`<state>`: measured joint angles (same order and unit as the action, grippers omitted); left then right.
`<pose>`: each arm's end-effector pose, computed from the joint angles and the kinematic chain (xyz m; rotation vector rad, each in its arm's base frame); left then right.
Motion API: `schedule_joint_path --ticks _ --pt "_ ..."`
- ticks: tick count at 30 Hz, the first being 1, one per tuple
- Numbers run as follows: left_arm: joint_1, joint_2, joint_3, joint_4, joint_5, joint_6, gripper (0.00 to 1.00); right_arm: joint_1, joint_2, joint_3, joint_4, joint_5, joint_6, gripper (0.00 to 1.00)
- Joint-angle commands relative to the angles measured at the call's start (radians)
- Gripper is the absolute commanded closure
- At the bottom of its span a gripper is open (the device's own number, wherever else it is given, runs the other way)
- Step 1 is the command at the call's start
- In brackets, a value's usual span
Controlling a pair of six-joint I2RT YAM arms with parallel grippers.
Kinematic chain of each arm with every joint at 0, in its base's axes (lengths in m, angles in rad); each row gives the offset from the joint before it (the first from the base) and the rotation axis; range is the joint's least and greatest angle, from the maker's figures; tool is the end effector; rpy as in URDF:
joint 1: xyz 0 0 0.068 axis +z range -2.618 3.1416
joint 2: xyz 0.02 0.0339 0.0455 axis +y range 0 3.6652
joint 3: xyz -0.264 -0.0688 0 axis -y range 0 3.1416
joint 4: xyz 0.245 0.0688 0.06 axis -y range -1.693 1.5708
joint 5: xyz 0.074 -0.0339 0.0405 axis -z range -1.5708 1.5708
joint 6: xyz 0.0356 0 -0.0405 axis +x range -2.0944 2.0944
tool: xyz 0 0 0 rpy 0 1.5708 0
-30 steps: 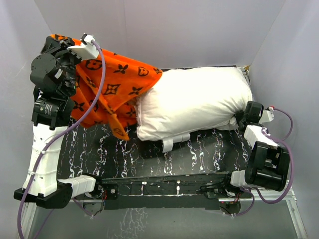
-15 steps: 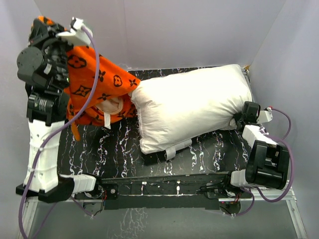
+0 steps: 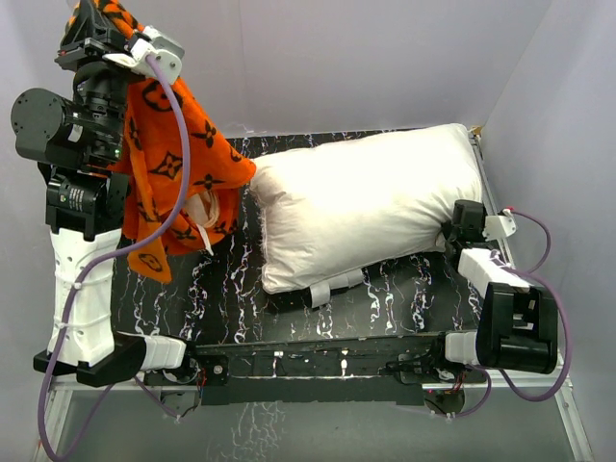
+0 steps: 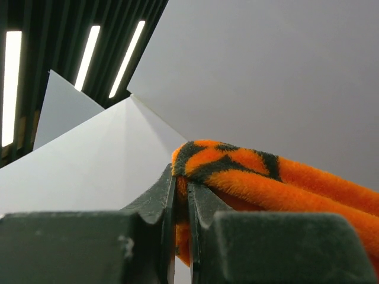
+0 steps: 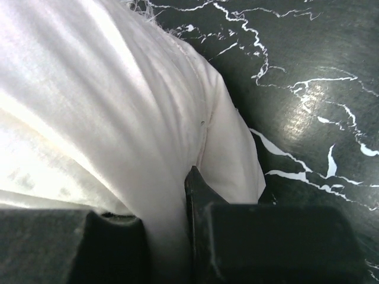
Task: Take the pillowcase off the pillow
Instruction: Place the pillowcase at the center of the board.
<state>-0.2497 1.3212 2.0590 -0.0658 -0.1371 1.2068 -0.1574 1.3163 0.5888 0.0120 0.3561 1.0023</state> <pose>0.1768 -0.0401 0.6465 0.5231 0.7866 0.9499 0.2523 -0.0526 0.1804 1.3723 1.7621 0.0506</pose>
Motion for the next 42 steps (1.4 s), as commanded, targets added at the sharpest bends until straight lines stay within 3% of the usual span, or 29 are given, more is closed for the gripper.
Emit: schedule_joint_path --ticks 1,6,14,15,17,18,21,22,29,33,36,42 --pt "0.006 -0.019 0.029 0.109 0.135 -0.165 1.00 0.081 0.015 -0.012 -0.059 0.022 0.047 0.92" --pt "0.005 -0.019 0.034 -0.022 0.227 -0.373 1.00 0.192 0.037 0.029 -0.063 0.065 0.061 0.92" --pt "0.005 -0.106 -0.390 -0.241 0.408 -0.661 0.98 0.255 -0.007 0.031 -0.071 0.112 0.090 0.92" --pt "0.005 -0.105 -0.437 -0.262 0.421 -0.662 0.91 0.255 -0.026 0.025 -0.070 0.130 0.079 0.91" --pt "0.005 -0.088 -0.514 -0.317 0.425 -0.640 0.53 0.254 -0.074 0.016 -0.069 0.171 0.052 0.81" --pt "0.006 -0.077 -0.544 -0.347 0.419 -0.627 0.36 0.252 -0.101 0.014 -0.069 0.195 0.042 0.72" --pt "0.005 -0.056 -0.627 -0.423 0.386 -0.590 0.08 0.231 -0.181 0.021 -0.067 0.201 0.005 0.53" --pt "0.005 -0.056 -0.647 -0.438 0.382 -0.573 0.04 0.230 -0.202 0.030 -0.068 0.202 -0.013 0.47" --pt "0.005 -0.123 -0.665 -0.428 0.357 -0.555 0.03 0.229 -0.319 0.087 -0.085 0.165 -0.150 0.03" --pt "0.007 -0.140 -0.632 -0.402 0.273 -0.712 0.03 0.229 -0.390 0.070 -0.098 0.195 -0.212 0.02" --pt "0.029 -0.189 -0.743 -0.278 0.204 -0.807 0.03 0.229 -0.478 -0.010 -0.038 0.297 -0.302 0.02" --pt "0.111 -0.262 -1.063 0.022 0.055 -1.083 0.03 0.229 -0.682 -0.313 0.367 0.371 -0.573 0.02"
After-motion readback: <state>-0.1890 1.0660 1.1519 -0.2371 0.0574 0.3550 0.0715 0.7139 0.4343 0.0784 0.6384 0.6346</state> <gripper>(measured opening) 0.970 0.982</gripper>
